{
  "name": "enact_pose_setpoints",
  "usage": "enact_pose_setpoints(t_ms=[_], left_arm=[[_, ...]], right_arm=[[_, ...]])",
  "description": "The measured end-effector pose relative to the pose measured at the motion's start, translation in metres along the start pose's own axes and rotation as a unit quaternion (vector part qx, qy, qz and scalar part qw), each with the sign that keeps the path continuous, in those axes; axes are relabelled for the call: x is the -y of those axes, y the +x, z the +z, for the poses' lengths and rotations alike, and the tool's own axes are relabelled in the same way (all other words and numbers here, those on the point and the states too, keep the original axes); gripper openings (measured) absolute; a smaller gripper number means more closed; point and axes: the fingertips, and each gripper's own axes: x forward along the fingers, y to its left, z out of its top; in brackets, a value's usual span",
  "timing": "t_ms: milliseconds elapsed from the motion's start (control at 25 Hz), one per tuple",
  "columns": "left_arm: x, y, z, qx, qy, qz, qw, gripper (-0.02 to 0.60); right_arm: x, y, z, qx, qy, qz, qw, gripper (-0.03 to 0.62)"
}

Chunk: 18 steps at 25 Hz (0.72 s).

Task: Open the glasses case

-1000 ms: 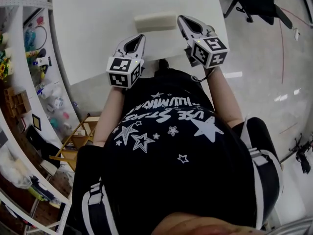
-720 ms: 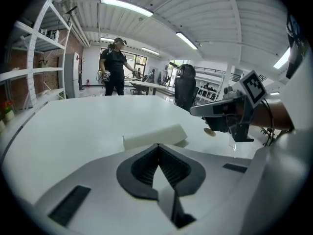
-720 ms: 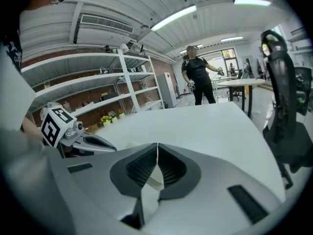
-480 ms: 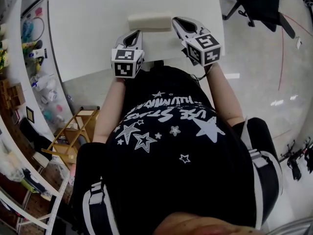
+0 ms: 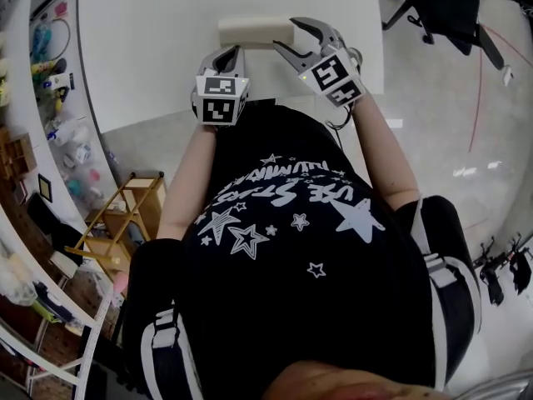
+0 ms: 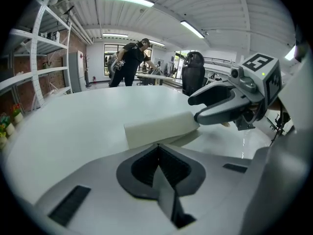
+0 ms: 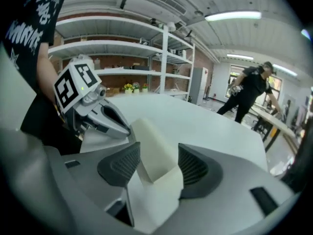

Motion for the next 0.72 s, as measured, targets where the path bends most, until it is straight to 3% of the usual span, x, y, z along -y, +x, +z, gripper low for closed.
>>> enact_pose_setpoints(t_ms=[280, 720], left_arm=[[0.0, 0.002, 0.002, -0.002, 0.018, -0.002, 0.9998, 0.012], [0.0, 0.003, 0.001, -0.006, 0.016, -0.009, 0.9998, 0.012]], right_arm=[[-0.007, 0.019, -0.016, -0.054, -0.113, -0.006, 0.992, 0.27], [-0.006, 0.031, -0.024, -0.093, -0.173, -0.011, 0.98, 0.281]])
